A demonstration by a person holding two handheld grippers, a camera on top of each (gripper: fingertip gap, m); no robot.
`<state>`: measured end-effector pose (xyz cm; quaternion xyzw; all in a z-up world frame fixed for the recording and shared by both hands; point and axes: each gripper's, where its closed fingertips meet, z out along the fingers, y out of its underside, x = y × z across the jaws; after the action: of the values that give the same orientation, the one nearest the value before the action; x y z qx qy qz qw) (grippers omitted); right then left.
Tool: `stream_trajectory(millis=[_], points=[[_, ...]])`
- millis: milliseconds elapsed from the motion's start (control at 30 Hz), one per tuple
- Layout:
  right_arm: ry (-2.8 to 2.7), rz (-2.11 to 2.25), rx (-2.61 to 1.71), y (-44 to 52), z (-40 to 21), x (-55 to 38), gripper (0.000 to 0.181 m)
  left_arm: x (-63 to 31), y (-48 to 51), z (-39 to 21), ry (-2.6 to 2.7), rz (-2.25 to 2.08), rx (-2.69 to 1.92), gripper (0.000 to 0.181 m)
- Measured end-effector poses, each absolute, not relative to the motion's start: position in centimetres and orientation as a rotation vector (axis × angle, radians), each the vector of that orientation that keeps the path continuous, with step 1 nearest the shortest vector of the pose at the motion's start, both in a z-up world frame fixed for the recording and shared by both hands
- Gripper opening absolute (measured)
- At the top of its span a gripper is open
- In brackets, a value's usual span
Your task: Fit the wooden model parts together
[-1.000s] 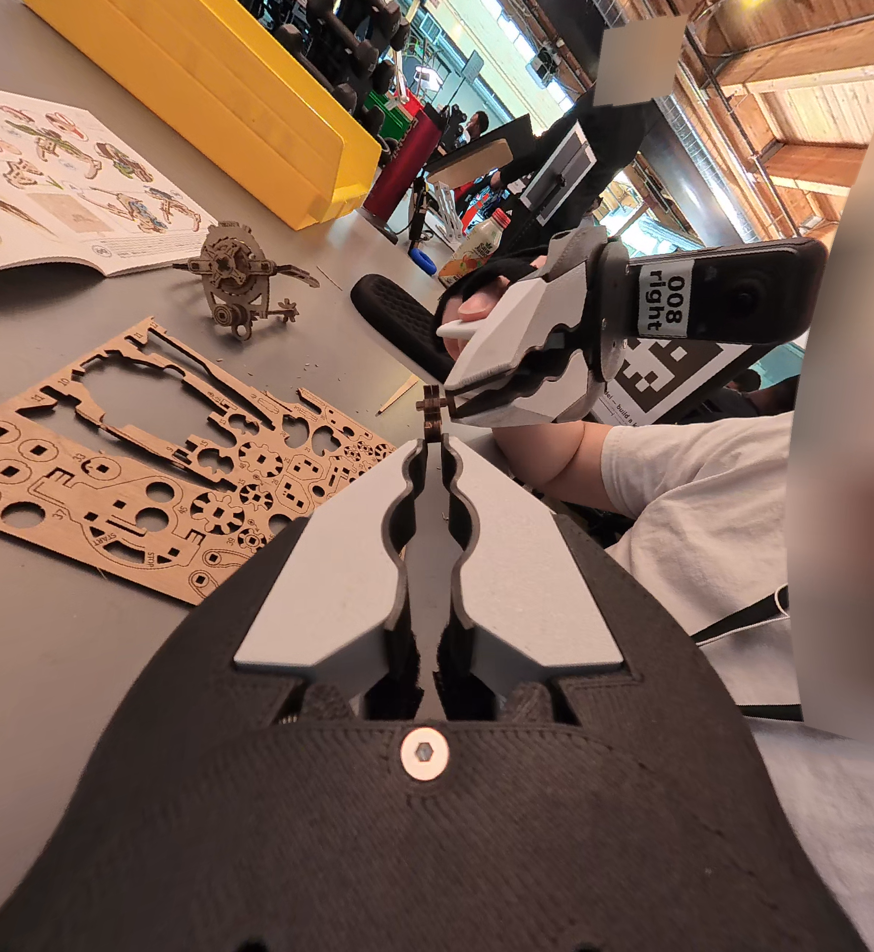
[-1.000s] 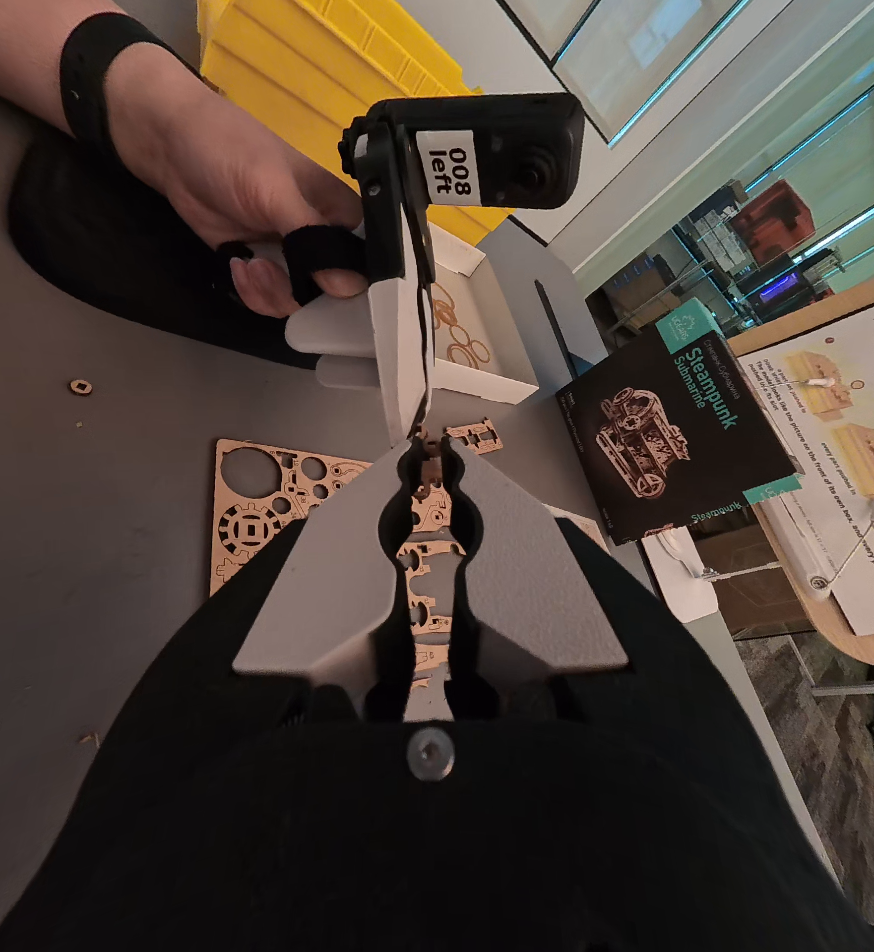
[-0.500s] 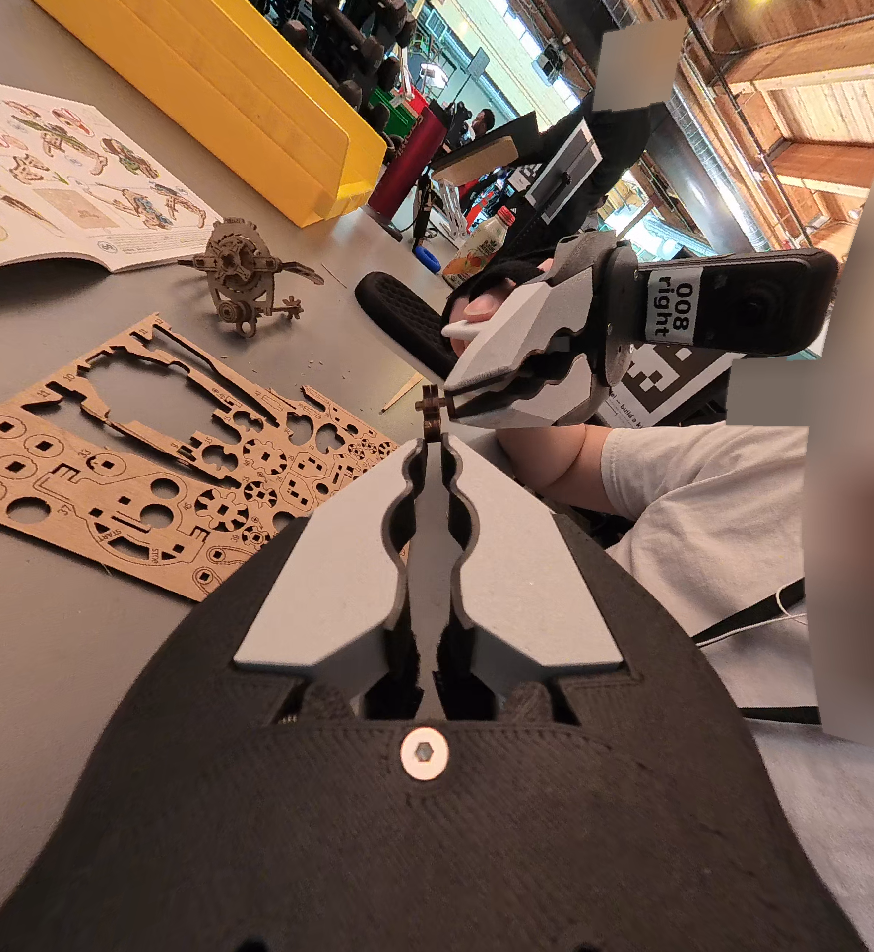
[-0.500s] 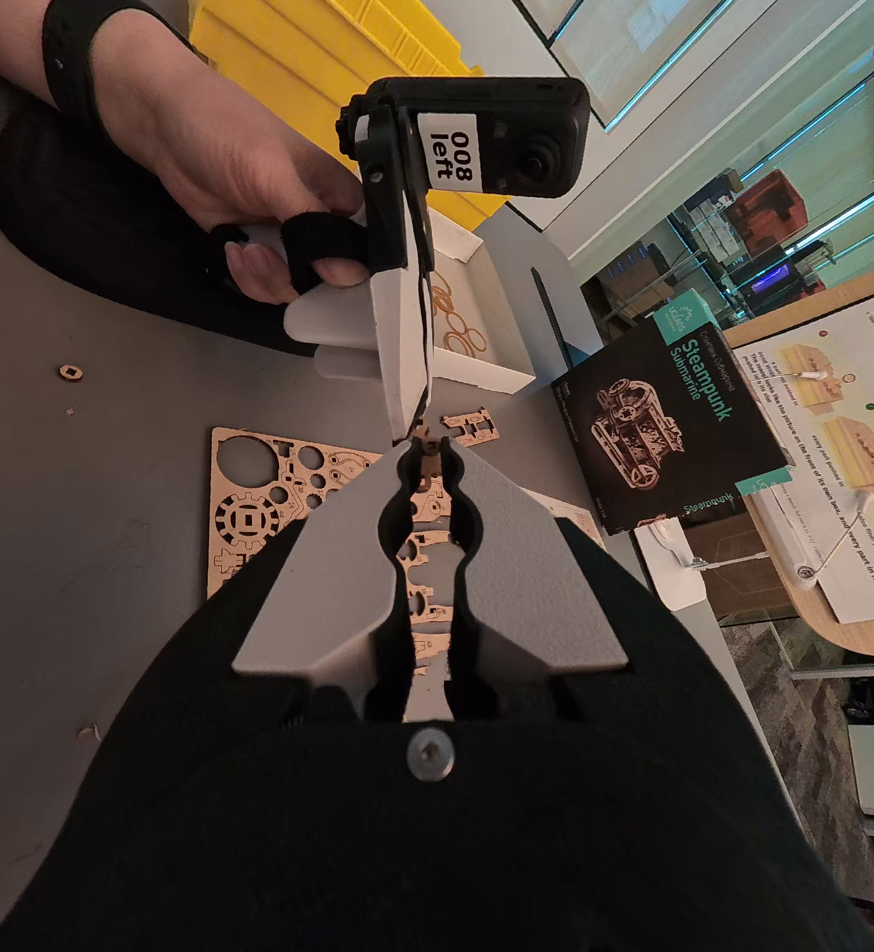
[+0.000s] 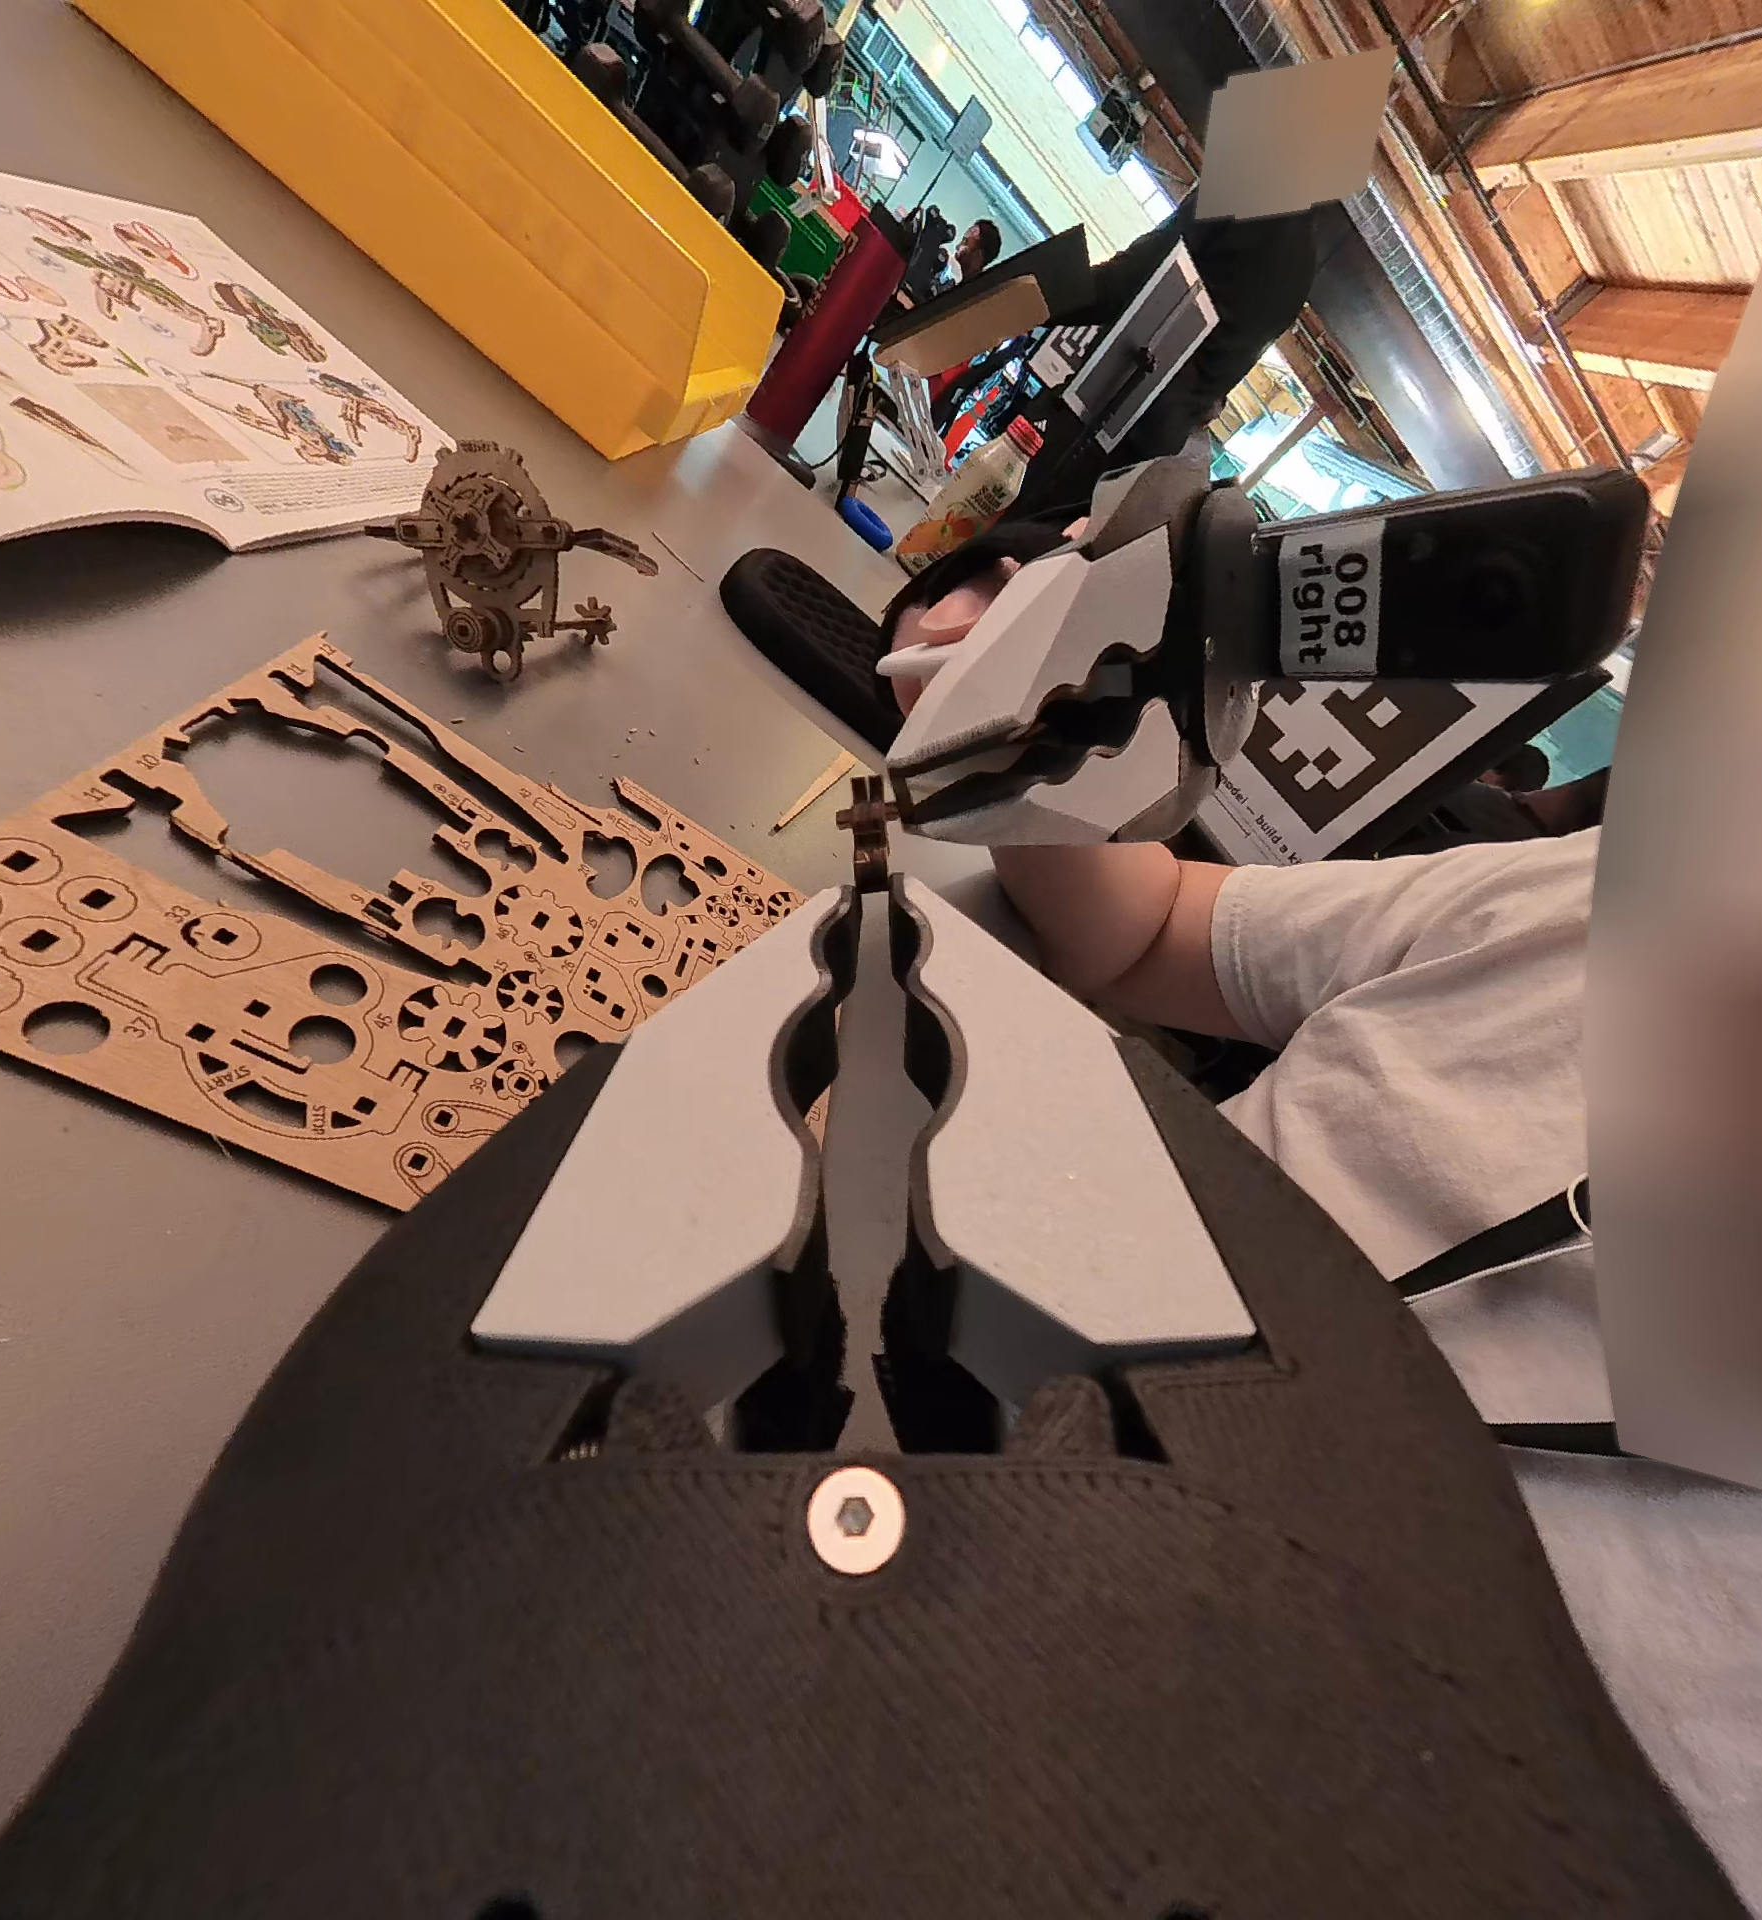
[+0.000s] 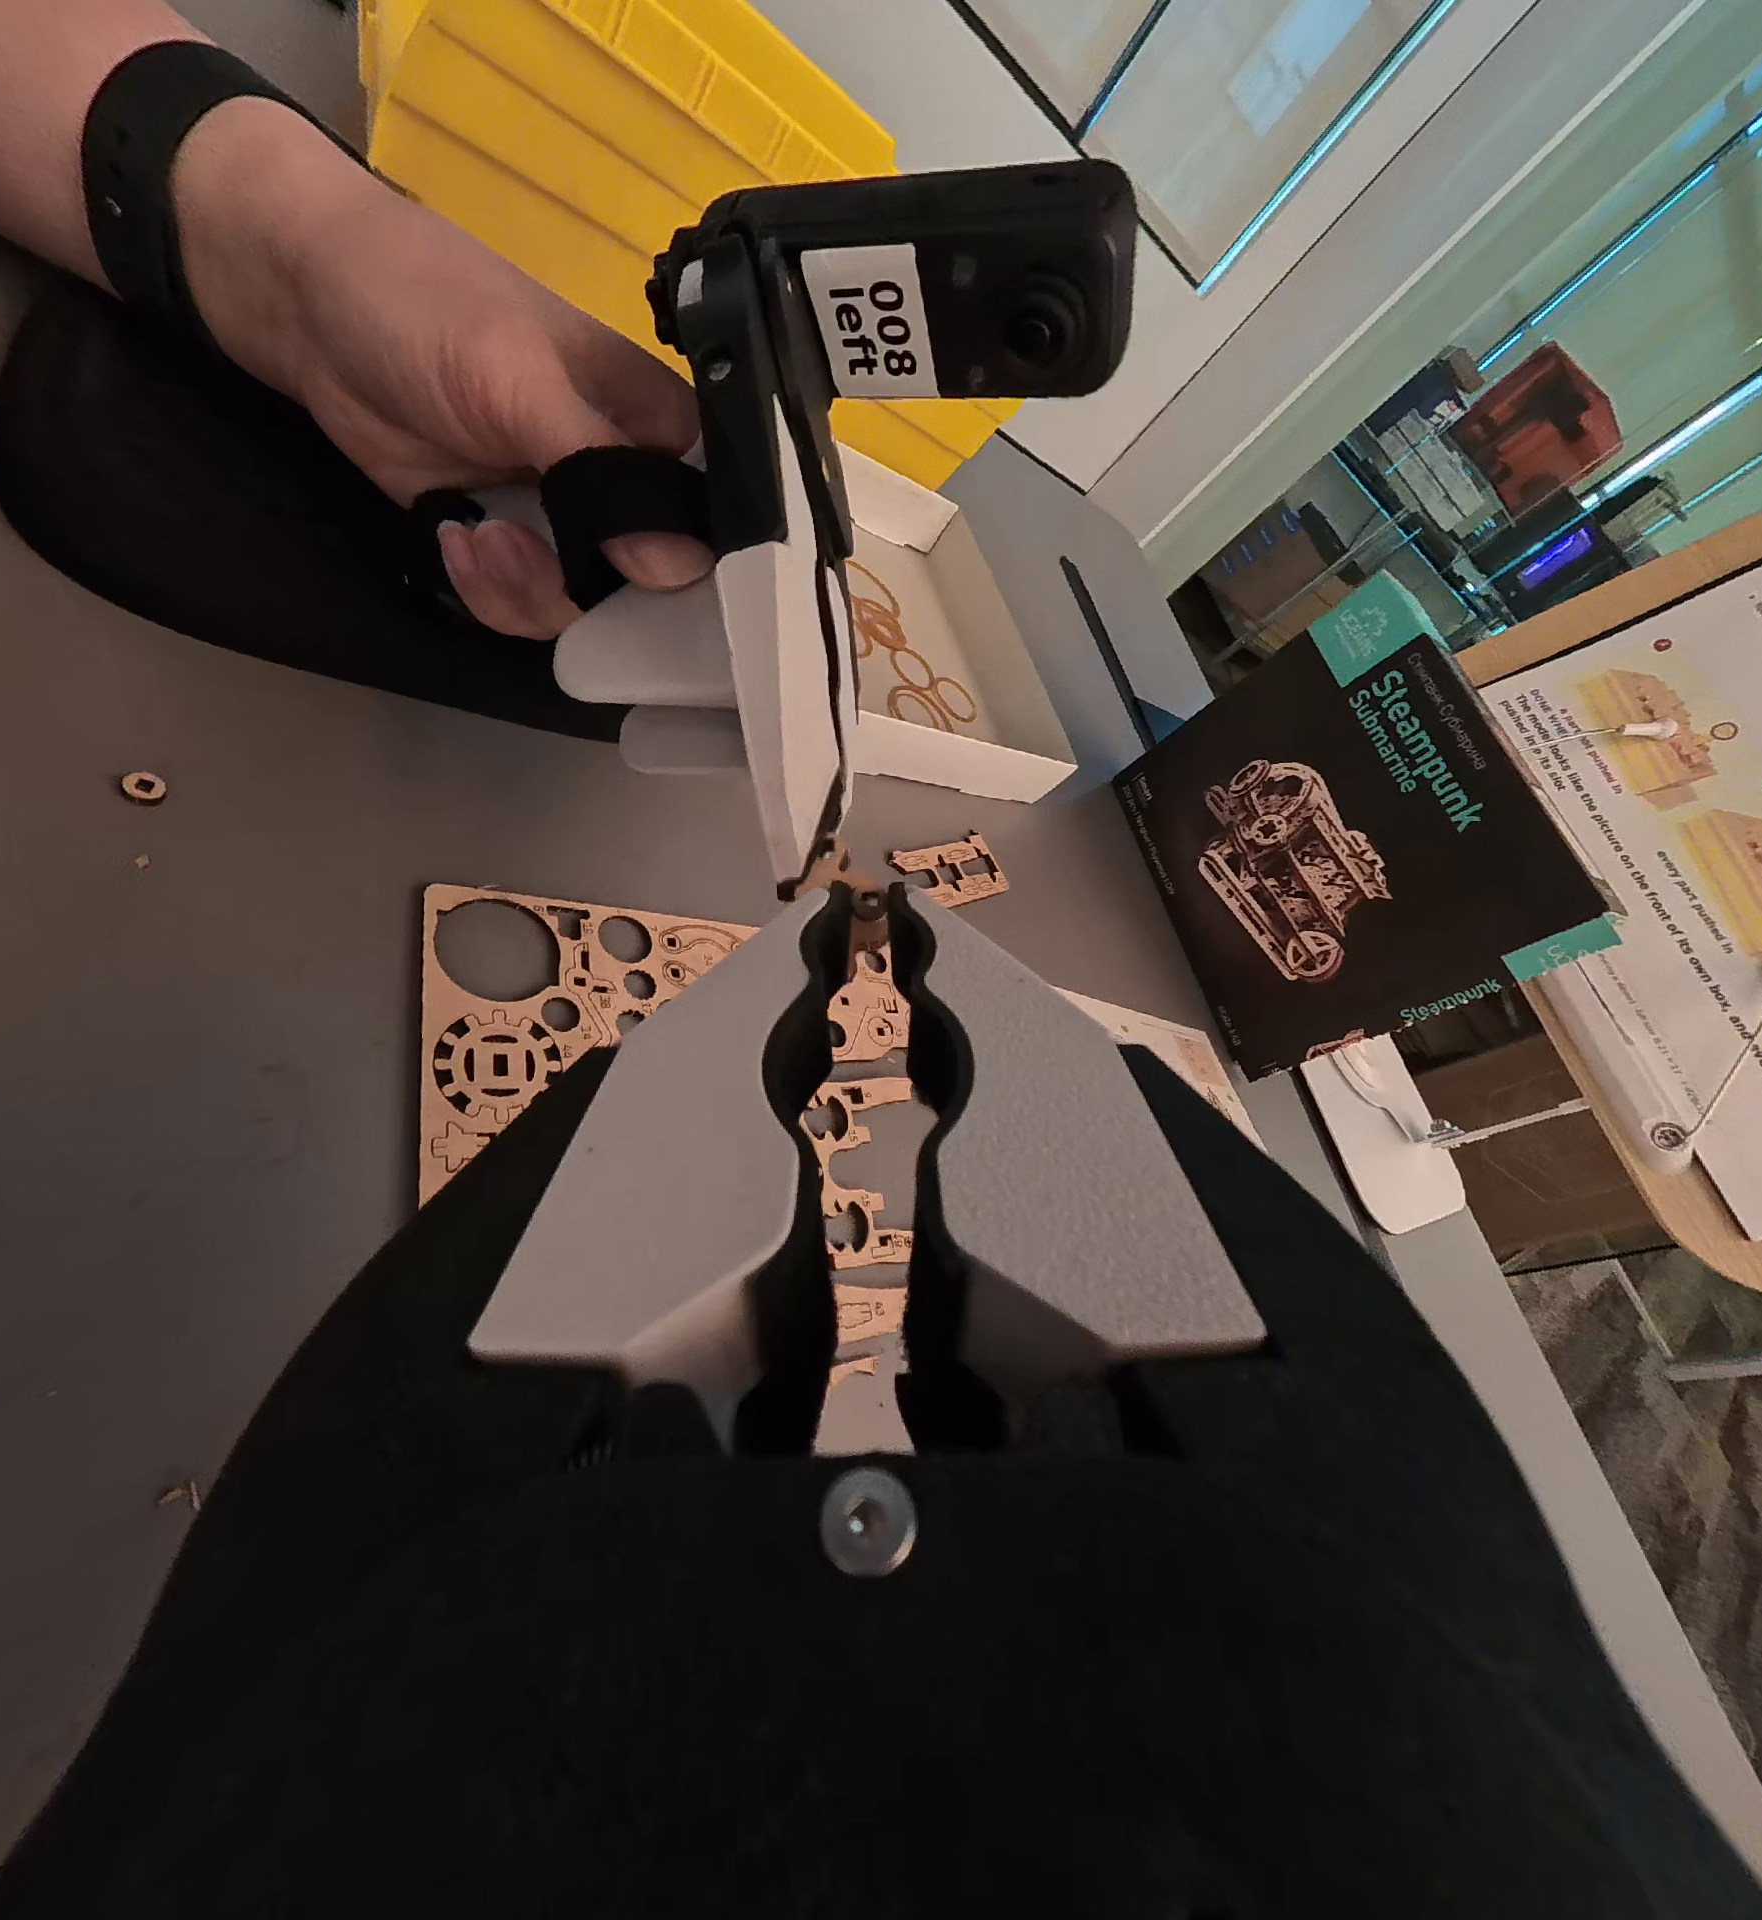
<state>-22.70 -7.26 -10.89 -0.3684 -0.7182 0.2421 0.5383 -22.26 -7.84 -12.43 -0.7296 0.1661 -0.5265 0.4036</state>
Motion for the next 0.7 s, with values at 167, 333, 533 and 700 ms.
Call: stream_trajectory(millis=[167,333,533,700], points=[[-1.678,0.638,-0.889,-7.5,-10.6,-22.4,0.005,-22.4,-7.8,-12.2,0.413,-1.323,-1.834,0.004],[-1.628,0.705,-0.937,-7.2,-10.7,-21.8,0.005,-23.2,-7.4,-11.7,0.381,-1.298,-1.806,0.004],[-1.591,0.703,-0.986,-6.1,-11.2,-21.7,0.005,-23.6,-7.1,-11.6,0.354,-1.293,-1.796,0.004],[-1.587,0.661,-0.987,-5.6,-11.5,-21.7,0.005,-23.5,-7.1,-11.8,0.357,-1.297,-1.806,0.004]])
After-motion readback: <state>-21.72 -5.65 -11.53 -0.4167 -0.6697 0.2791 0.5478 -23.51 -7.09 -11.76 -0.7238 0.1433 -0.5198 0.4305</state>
